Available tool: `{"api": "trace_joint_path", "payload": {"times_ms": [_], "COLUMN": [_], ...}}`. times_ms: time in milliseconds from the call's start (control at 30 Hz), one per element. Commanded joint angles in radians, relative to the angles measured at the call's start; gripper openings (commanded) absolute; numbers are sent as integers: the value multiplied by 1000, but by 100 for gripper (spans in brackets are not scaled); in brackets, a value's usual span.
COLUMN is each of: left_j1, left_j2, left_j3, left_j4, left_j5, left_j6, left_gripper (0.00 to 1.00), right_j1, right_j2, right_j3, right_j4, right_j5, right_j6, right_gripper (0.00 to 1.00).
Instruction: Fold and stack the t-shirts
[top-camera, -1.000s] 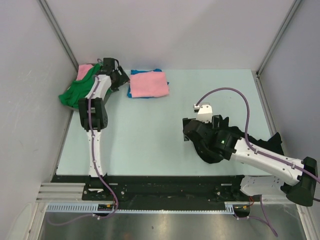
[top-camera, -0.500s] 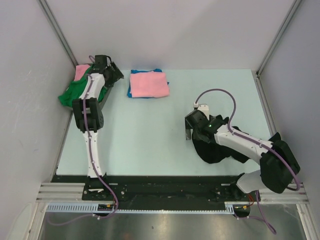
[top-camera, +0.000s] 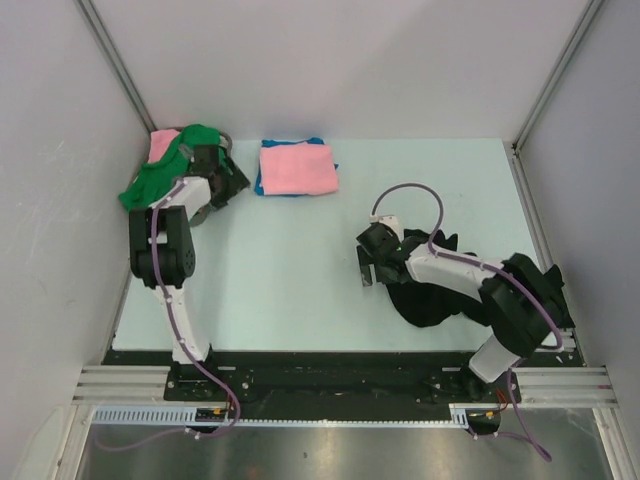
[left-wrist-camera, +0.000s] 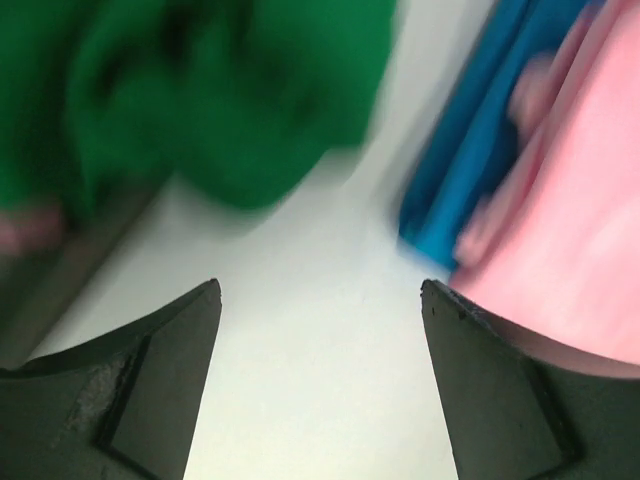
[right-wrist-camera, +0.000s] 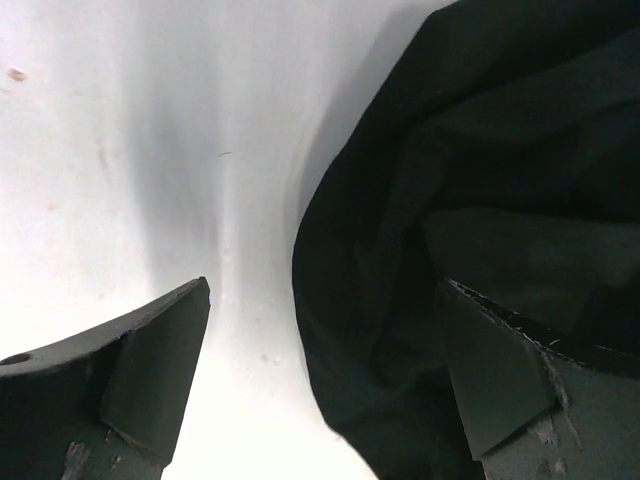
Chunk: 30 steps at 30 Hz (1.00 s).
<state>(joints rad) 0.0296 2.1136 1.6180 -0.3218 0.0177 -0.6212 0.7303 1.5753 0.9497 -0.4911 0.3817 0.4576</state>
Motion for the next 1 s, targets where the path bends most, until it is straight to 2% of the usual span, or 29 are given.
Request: {"api": "trace_joint_path", "payload": {"times_ms": [0,33,100,133,200,233,267,300,400,500,633,867,967], "left_j1": [-94,-130,-166,-198,-223,-249,-260,-269,-284,-292,-293,-293,-295], "left_j2": [-245,-288,-398,-430,-548,-597,-639,-734,-877,-1055,-1257,-1377,-1385], "left_j3": [-275,-381,-447,-527,-598,-677,-707,-733,-819,-865,-891,-911,-920], "left_j4": [122,177,167,203,207,245,241,231,173,92,4,-57,-46], "left_j5": [-25,-25,5,23,57,67,67,54,68,68,48,44,47], "left_j6": [-92,-103,-127,-132,-146,-146,-137,-130,-107,-81,-54,-57,-64], "left_gripper": [86,86,86,86,86,86,86,86,86,86,87,88,88], "right_j1": [-6,-9,-20,-34,-40,-42,-42,-40,-5,60,139,245,250], "right_j2": [115,130,169,199,219,230,235,233,189,138,68,-109,-213], "right_j3": [43,46,61,69,83,86,93,116,152,262,516,950,1023], "right_j4": [46,55,63,59,62,60,48,34,19,-30,-122,-338,-369], "right_j5": [32,42,46,51,57,83,95,106,125,141,132,235,258], "right_j6": [-51,-62,-82,-88,-105,-109,-112,-112,-125,-146,-175,-212,-217], "right_gripper": [100,99,94,78,55,31,18,0,0,0,0,0,0]}}
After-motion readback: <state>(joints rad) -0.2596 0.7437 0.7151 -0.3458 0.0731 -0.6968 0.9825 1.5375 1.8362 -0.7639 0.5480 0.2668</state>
